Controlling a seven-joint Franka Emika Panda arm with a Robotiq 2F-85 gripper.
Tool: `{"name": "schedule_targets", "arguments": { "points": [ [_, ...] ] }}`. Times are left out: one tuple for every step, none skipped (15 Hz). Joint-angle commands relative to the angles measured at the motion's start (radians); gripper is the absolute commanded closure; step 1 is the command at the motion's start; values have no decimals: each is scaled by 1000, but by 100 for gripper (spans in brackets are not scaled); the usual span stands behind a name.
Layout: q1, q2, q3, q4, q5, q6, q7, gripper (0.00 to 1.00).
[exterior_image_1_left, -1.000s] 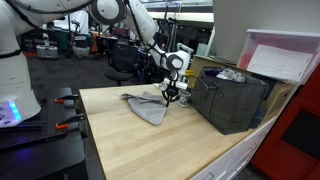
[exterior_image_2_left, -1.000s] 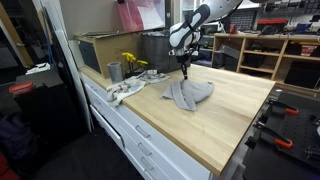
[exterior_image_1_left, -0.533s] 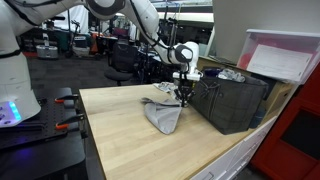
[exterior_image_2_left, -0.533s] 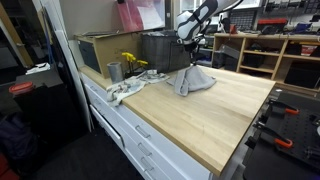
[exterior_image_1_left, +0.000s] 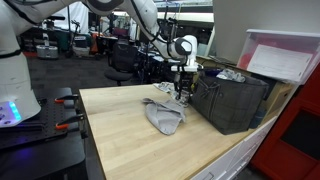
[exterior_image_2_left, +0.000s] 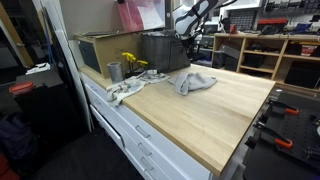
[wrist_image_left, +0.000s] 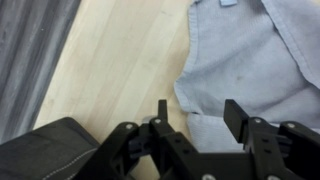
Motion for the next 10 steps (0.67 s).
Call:
{"name": "schedule_targets", "arguments": {
  "points": [
    [-41, -27, 103, -7, 127, -36, 12, 7],
    [-53, -20, 129, -6, 171, -34, 7, 1],
    [-64, -6, 152, -3, 215, -30, 6, 0],
    [-76, 5, 173, -5, 259, -28, 6, 0],
    [-89, 15, 191, -8, 301, -25, 6, 0],
    [-102, 31, 204, -8, 341, -19, 10, 0],
    [-114, 45, 215, -11, 376, -12, 10, 0],
    [-125, 60, 221, -12, 404, -3, 7, 0],
    [-133, 73, 223, -12, 423, 2, 4, 0],
    [-138, 86, 220, -11, 430, 8, -2, 0]
  ]
}}
